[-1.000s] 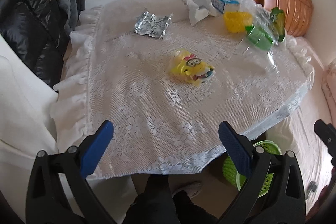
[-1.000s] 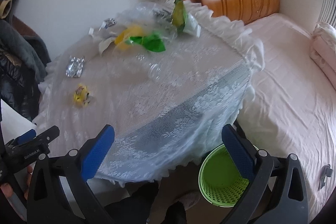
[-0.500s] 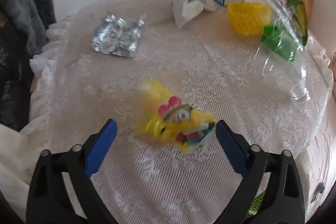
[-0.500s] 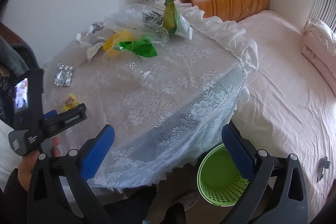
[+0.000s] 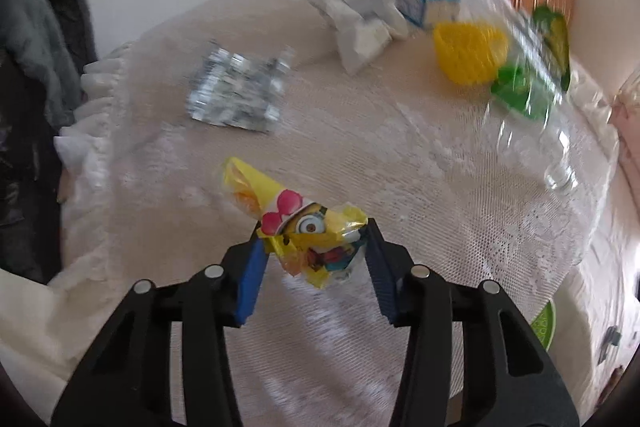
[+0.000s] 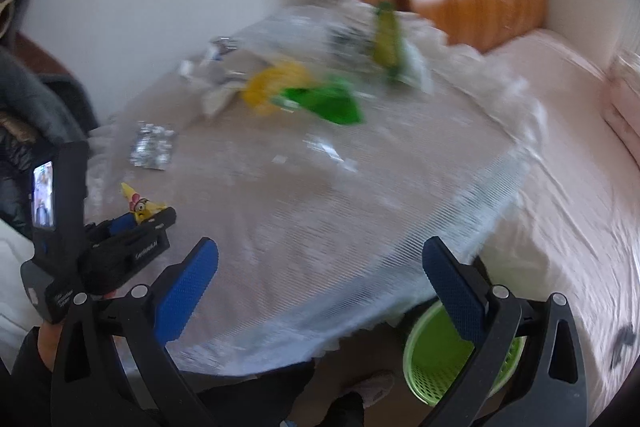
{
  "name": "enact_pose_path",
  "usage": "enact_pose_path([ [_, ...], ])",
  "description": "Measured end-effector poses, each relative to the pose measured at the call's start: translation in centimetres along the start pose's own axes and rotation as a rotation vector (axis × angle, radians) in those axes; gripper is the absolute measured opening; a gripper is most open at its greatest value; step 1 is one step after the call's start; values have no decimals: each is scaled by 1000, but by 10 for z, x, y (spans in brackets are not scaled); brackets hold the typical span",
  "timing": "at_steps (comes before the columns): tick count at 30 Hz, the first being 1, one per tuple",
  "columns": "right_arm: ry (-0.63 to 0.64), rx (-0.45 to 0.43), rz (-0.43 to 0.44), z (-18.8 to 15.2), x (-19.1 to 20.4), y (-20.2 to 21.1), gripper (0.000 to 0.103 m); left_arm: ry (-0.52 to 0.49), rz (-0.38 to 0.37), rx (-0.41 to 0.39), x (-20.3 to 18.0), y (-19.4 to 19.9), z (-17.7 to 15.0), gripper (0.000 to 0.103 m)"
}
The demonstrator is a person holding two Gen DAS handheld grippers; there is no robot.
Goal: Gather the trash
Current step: 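Grasp the yellow minion wrapper with the left tool while the right tool grasps the silver blister pack, then carry both items to the green wastebasket and open both tools to drop them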
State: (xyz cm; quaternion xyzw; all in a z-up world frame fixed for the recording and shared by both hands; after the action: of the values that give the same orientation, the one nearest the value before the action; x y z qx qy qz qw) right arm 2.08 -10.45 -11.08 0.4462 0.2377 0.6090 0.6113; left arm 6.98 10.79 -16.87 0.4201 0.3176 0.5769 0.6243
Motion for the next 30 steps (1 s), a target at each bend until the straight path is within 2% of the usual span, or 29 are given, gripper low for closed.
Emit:
enact_pose_path([
  [5,91,4,97,27,65,-28,101,51,48,-69,50,32,-1,46],
  [11,112,84,159,62,157,-104,101,142,113,-89,111,45,5,46],
  [16,-31,136,127,74,209,-160,101,182,182,-107,147,49,3,46],
  [18,-53,135,93,75,224,-174,101,197,178,-102,159,50,-1,46],
  [26,6,91,-90,62,264,-207,101,235,169,-81,188,41,-2,46],
  [27,21,86,-100,61,266,-208,96,236,172,-84,191,41,-1,46],
  [28,35,82,-106,60,266,-209,86,234,176,-86,192,40,-1,46],
  [30,51,95,-91,59,262,-211,76,233,177,-90,196,40,0,46],
])
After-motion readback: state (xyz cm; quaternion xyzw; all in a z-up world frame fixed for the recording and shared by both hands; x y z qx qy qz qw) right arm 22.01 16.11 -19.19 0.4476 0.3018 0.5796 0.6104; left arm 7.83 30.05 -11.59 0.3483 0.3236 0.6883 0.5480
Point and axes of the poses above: each gripper's, at about its wrist camera, not at the fingertips, and y roughly against the way its jaws point, x to its left, z to its top, the point moved 2 cm from there along -y, roughly the way its jaws point, and after that the axes turned 7 degrees about -y, right-handed, at the moved point
